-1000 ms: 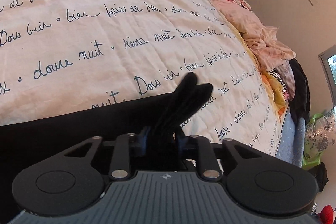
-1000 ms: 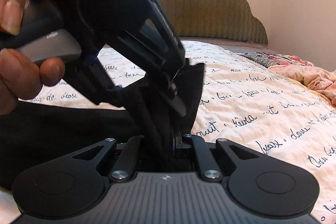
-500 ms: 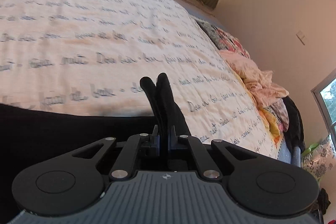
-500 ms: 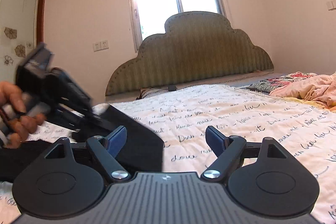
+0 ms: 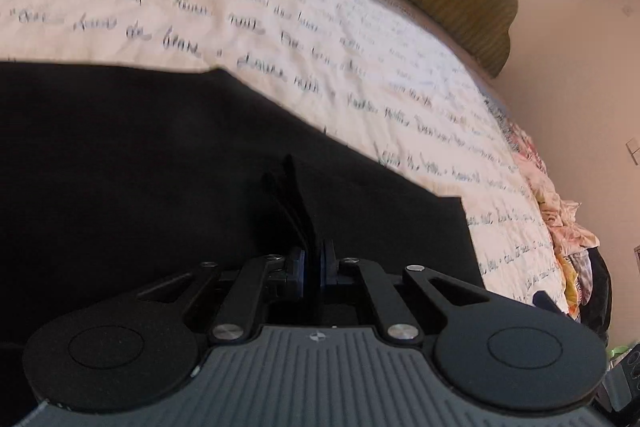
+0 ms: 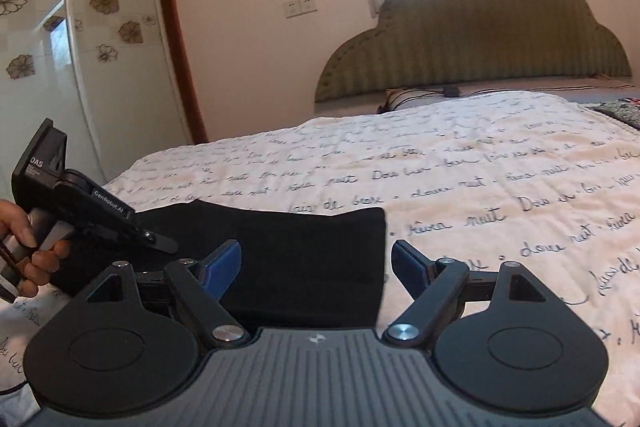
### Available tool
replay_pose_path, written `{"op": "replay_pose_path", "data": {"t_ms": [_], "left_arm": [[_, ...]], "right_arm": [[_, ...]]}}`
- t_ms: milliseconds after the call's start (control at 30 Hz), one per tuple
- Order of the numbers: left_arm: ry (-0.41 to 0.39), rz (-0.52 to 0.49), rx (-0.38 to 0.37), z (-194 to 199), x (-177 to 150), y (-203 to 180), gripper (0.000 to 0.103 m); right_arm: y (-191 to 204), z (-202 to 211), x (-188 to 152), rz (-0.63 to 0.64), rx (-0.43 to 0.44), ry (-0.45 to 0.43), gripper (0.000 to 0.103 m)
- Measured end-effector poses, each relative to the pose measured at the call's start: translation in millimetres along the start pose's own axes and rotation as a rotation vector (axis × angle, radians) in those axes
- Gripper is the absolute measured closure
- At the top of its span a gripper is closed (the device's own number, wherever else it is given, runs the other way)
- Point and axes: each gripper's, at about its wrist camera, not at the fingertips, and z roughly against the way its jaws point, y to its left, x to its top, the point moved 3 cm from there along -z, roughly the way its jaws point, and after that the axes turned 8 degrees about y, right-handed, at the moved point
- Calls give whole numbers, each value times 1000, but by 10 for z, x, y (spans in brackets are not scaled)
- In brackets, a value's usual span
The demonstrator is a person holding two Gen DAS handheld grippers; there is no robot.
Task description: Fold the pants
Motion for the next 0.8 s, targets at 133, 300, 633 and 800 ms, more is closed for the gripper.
{"op": "replay_pose_path", "data": {"t_ms": [133, 300, 633, 800], "left_arm": [[7, 17, 30, -29, -14, 159, 96], [-11, 36, 9, -17, -65, 228, 95], [-13, 89, -38, 21, -117, 369, 94], [-17, 128, -102, 102, -162, 419, 82]], "right_arm": [[206, -78, -9, 39, 20, 31, 20], [357, -197, -20, 70, 32, 82, 20], [530, -328, -14, 113, 59, 126, 20], [580, -392, 37, 114, 96, 147, 20]]}}
